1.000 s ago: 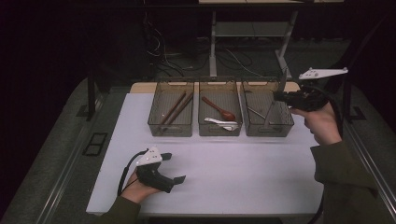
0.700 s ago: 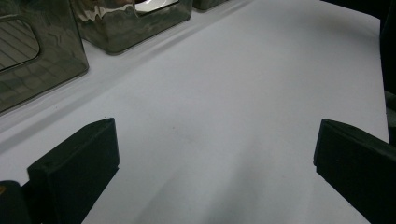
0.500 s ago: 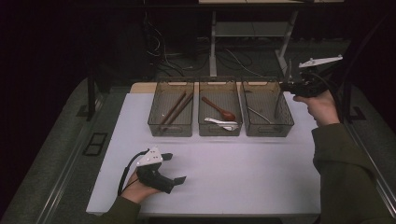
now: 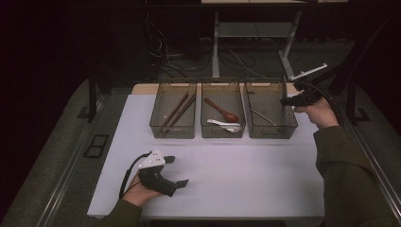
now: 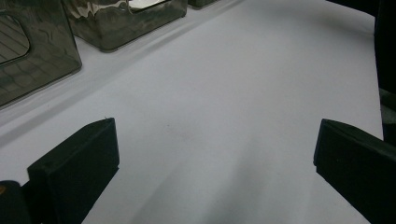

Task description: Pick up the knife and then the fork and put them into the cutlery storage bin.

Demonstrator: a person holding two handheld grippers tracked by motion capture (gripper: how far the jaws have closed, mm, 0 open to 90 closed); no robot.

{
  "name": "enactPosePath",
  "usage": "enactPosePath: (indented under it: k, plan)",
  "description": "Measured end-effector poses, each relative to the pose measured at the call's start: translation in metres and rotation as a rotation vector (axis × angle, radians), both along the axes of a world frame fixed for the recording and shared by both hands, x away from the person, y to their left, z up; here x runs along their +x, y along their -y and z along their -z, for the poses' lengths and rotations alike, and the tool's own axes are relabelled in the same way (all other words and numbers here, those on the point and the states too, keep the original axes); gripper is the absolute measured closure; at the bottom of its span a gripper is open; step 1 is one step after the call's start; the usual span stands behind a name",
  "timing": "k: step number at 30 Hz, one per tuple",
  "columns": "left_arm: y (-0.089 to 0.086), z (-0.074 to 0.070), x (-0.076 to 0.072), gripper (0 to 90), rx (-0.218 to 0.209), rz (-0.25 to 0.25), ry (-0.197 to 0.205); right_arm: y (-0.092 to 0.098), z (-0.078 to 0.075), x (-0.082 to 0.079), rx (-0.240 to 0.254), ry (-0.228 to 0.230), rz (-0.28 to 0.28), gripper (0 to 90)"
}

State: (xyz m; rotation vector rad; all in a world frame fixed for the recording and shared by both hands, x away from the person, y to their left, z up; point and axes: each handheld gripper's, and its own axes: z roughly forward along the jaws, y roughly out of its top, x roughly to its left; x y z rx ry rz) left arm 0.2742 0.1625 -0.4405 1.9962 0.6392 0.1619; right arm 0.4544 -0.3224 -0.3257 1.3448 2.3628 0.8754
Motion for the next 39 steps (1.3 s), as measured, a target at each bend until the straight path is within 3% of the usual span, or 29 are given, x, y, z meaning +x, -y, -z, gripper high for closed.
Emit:
enactPosePath:
  k: [11, 21, 26, 29, 32, 39]
  plan:
    - [0.001, 0.001, 0.0, 0.0, 0.002, 0.004, -0.001, -0.001, 0.015, 0.017, 0.066, 0.026, 0.024, 87.7]
    - [0.002, 0.001, -0.001, 0.0, 0.013, 0.008, 0.004, -0.022, 0.041, 0.04, 0.055, 0.0, 0.028, 87.3]
    - [0.001, 0.0, -0.001, 0.0, 0.014, 0.009, 0.004, -0.028, 0.053, 0.049, 0.026, -0.026, 0.035, 86.1]
    - [0.001, 0.0, -0.001, 0.0, 0.01, 0.009, 0.005, -0.031, 0.06, 0.052, -0.008, -0.056, 0.055, 77.5]
    - [0.001, 0.001, -0.001, 0.0, 0.013, 0.01, 0.003, -0.031, 0.063, 0.051, 0.001, -0.064, 0.054, 68.7]
    - [0.001, 0.001, -0.001, 0.0, 0.011, 0.007, 0.003, -0.027, 0.048, 0.035, 0.108, -0.03, 0.02, 49.1]
